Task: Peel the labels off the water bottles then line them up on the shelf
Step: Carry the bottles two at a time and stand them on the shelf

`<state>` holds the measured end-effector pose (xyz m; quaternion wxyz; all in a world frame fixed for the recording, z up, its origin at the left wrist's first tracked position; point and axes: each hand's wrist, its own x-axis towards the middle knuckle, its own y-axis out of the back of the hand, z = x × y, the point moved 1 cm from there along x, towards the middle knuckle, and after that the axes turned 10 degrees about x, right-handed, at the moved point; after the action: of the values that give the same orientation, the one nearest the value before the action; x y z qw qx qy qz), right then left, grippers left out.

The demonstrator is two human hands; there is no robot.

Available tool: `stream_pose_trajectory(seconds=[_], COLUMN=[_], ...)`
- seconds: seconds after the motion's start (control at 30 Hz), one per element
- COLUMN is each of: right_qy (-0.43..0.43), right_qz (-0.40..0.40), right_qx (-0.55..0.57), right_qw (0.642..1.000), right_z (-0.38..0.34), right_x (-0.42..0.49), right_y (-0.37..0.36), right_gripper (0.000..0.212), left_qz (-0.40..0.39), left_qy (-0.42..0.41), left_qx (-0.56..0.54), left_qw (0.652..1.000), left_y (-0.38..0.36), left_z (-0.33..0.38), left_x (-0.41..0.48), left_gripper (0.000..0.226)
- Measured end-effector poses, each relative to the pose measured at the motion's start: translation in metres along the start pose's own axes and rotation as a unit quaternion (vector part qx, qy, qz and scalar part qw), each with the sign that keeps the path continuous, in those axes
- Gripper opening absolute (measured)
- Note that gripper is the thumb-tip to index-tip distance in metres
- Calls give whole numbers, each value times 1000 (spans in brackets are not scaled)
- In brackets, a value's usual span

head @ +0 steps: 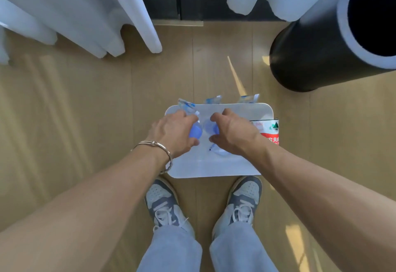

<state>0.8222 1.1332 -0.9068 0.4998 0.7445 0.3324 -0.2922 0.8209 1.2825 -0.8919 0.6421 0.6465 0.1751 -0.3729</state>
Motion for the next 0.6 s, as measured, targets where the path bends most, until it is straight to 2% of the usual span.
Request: stream_pose_trajectory(seconds=[0.17, 0.3, 0.43, 0.6], right_qy=[26, 32, 48, 86], right_qz=[45, 55, 53, 65], right_qx=[-3, 13, 26, 26], right_qw=[999, 998, 997, 994], right_z=[16, 14, -3, -49], right_x=[10, -8, -55, -141], right_y=[-15, 0, 54, 190], right_gripper=[35, 34, 34, 33], left_qz=[12, 12, 0, 39], left_qy=[13, 20, -44, -105], left_qx=[-31, -48, 7, 140], left_qw=[999, 999, 999, 984], left_y=[-26, -7, 61, 212], left_z=[11, 15, 15, 24], left_x=[17, -1, -42, -110], left_gripper=[41, 34, 30, 30])
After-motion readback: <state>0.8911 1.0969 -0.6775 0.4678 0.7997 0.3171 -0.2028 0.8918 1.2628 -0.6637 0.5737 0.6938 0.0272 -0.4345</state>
